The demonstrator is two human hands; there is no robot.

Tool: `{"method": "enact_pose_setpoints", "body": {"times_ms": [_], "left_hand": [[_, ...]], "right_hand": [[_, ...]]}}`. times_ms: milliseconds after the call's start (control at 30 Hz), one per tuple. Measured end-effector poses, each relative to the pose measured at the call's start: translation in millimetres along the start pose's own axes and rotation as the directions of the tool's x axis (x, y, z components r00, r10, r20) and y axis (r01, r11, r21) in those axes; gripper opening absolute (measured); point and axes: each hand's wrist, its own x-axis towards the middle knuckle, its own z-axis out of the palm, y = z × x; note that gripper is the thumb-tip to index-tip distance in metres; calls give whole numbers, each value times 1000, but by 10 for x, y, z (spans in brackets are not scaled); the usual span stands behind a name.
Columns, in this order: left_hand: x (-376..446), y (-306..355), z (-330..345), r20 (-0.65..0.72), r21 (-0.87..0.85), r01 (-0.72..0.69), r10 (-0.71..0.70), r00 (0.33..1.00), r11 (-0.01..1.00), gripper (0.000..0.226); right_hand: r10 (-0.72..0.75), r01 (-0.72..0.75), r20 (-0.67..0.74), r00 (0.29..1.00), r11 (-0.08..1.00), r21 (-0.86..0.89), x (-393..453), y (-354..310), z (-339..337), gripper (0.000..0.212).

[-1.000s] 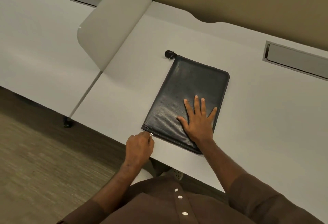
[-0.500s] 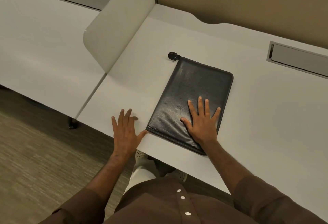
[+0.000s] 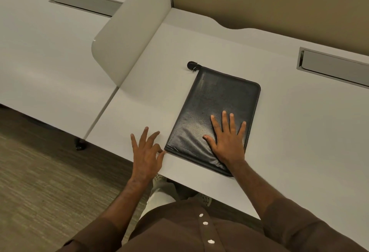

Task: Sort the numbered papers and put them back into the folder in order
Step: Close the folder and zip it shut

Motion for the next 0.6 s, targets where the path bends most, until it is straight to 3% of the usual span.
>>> {"method": "enact_pose_setpoints", "body": {"times_ms": [200, 367, 600], "left_hand": [[3, -5, 42, -35, -44, -62, 61, 998, 997, 22], [-4, -153, 37, 6, -60, -2, 2, 1000, 998, 24], [113, -324, 41, 121, -111, -15, 29, 992, 994, 82]], "right_hand": [[4, -4, 13, 1000, 1000, -16, -5, -2, -7, 79], [5, -4, 17, 1000, 999, -35, -2, -1, 3, 79], [6, -6, 24, 1000, 1000, -8, 1, -13, -2, 79]]}}
